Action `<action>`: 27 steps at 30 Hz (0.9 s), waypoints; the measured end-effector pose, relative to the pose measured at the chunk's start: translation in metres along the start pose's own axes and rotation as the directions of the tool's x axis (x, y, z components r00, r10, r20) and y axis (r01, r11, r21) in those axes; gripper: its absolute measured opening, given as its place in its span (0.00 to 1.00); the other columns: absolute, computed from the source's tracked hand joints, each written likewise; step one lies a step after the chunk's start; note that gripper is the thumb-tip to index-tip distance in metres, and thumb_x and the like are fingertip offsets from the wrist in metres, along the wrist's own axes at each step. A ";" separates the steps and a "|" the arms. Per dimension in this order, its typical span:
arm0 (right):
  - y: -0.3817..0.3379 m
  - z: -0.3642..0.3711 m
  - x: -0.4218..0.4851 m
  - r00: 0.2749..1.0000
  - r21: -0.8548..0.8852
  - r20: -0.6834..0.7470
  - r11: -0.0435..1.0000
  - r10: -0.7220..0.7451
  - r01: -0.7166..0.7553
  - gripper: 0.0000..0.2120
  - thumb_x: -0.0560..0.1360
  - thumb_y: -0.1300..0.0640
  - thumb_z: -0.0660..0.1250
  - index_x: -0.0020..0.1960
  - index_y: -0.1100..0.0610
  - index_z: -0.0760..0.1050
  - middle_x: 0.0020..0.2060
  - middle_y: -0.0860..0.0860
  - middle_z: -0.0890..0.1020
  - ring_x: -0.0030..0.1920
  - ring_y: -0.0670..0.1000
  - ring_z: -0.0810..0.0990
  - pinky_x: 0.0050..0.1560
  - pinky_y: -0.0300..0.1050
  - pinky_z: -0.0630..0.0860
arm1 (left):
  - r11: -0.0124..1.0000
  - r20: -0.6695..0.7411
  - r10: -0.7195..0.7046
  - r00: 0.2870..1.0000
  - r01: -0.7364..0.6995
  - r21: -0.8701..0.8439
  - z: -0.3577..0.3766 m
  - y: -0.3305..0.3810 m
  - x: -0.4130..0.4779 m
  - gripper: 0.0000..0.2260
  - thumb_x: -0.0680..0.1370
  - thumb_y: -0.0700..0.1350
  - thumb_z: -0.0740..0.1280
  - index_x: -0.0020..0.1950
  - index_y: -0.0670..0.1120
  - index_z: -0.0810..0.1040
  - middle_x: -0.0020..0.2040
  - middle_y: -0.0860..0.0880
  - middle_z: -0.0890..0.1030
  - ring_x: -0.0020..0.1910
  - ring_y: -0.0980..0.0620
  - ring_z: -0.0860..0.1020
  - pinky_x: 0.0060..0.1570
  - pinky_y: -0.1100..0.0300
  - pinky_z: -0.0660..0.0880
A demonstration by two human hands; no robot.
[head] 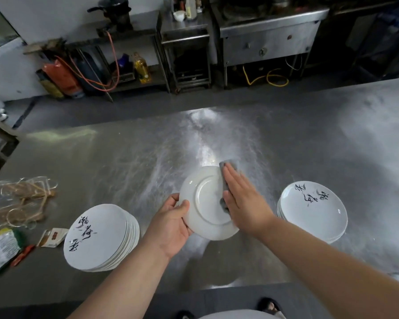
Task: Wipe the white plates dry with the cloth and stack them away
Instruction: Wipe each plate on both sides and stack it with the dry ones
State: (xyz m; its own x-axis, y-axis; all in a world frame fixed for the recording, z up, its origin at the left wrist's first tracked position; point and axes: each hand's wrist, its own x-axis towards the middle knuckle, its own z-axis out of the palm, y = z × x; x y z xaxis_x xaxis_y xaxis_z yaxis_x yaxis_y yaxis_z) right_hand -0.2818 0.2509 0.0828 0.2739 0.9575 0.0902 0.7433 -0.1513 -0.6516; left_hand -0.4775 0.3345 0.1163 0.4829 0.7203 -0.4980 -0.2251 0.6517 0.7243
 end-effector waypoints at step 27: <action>-0.017 -0.049 0.008 0.967 0.466 -0.153 0.878 0.205 -0.112 0.29 0.77 0.70 0.62 0.76 0.53 0.73 0.74 0.37 0.72 0.71 0.27 0.66 0.72 0.29 0.62 | 0.991 0.056 -0.134 0.989 0.132 0.033 0.034 0.024 0.003 0.18 0.85 0.54 0.60 0.72 0.48 0.76 0.59 0.45 0.86 0.50 0.46 0.87 0.44 0.46 0.84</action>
State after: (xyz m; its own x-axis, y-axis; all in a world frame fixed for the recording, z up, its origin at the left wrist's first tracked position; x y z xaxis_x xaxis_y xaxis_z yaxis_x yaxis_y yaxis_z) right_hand -0.2629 0.2490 0.1316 0.5107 0.8570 0.0691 0.3373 -0.1258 -0.9330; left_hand -0.4529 0.3449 0.1481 0.5553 0.6121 -0.5630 -0.1312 0.7330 0.6675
